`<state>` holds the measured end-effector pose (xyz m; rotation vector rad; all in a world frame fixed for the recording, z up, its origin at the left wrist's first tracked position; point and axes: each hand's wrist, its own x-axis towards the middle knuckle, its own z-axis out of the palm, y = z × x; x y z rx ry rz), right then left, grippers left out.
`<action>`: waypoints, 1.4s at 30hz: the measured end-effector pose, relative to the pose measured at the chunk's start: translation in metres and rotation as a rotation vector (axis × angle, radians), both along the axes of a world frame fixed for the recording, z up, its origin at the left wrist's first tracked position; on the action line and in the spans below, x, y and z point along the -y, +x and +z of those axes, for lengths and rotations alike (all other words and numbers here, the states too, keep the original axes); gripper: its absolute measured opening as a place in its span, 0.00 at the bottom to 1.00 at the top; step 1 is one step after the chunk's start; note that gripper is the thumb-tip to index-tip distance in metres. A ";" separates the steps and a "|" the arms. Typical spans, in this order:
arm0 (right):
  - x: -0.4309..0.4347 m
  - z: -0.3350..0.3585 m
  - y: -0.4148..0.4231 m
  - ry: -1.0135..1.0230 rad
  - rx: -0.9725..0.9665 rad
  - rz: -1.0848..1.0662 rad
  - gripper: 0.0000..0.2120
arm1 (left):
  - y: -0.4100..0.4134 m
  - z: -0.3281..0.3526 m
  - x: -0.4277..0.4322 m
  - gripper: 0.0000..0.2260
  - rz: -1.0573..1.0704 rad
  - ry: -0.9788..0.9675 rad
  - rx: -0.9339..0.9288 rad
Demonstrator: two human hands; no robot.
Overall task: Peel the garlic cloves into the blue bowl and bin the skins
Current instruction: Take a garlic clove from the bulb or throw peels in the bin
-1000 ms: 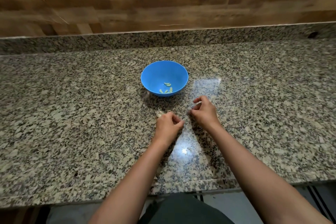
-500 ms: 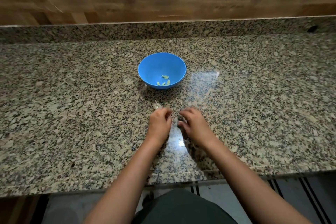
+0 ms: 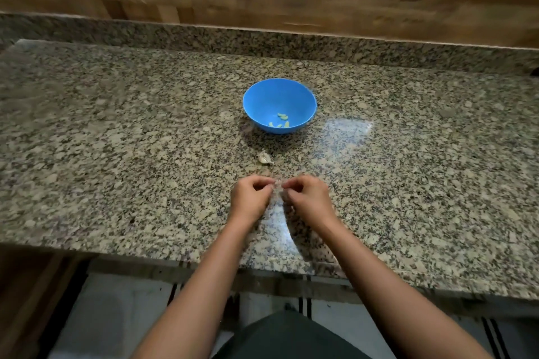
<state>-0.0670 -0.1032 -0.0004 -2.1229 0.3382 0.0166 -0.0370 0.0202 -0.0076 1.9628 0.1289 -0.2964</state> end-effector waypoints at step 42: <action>-0.676 -0.130 -0.219 0.086 -0.817 0.852 0.10 | -0.382 -0.112 -0.581 0.12 1.586 -0.724 -0.314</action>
